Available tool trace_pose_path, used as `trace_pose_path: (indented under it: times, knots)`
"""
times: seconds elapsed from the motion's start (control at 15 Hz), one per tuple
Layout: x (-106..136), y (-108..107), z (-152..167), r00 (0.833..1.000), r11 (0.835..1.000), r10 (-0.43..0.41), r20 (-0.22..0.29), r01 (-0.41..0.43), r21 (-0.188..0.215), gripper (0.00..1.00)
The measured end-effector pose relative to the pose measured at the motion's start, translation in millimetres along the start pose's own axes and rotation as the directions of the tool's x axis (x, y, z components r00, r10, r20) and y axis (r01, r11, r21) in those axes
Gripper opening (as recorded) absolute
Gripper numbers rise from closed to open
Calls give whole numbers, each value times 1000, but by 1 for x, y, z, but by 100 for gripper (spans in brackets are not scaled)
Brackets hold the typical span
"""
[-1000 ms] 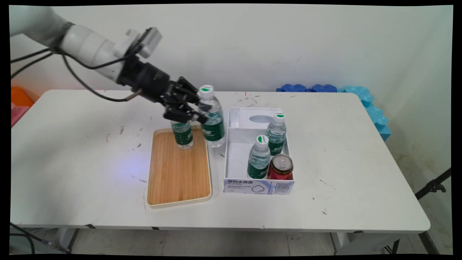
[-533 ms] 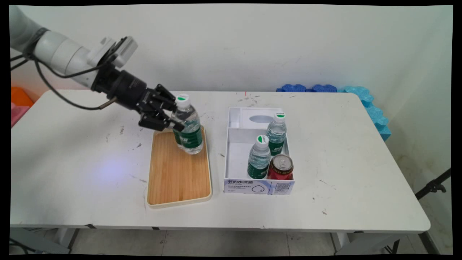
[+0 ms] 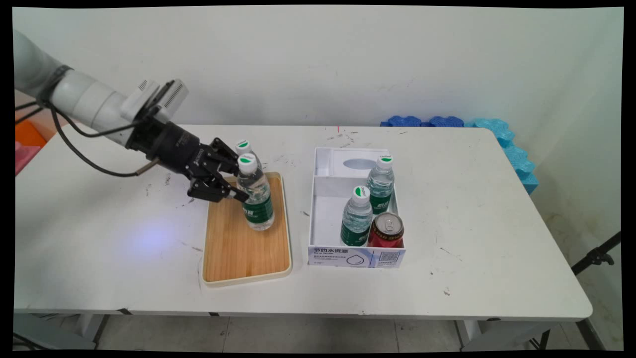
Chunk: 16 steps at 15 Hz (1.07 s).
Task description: Place the picked object on the tray
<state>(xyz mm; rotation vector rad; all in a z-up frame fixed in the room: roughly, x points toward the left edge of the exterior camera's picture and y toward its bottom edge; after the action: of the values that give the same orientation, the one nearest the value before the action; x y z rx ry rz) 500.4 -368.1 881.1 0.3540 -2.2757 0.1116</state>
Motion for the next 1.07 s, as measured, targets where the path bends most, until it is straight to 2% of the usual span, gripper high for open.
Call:
trace_pose_path:
  times: [0.4,0.87,0.93,1.07]
  knots:
    - [-13,0,25,1000,1000,-8,5,8,9,0]
    - [-21,1,38,1000,1000,-17,11,17,17,0]
    - [-22,1,39,1000,1000,-19,11,18,18,100]
    - [-24,3,41,1000,1000,-19,12,19,18,100]
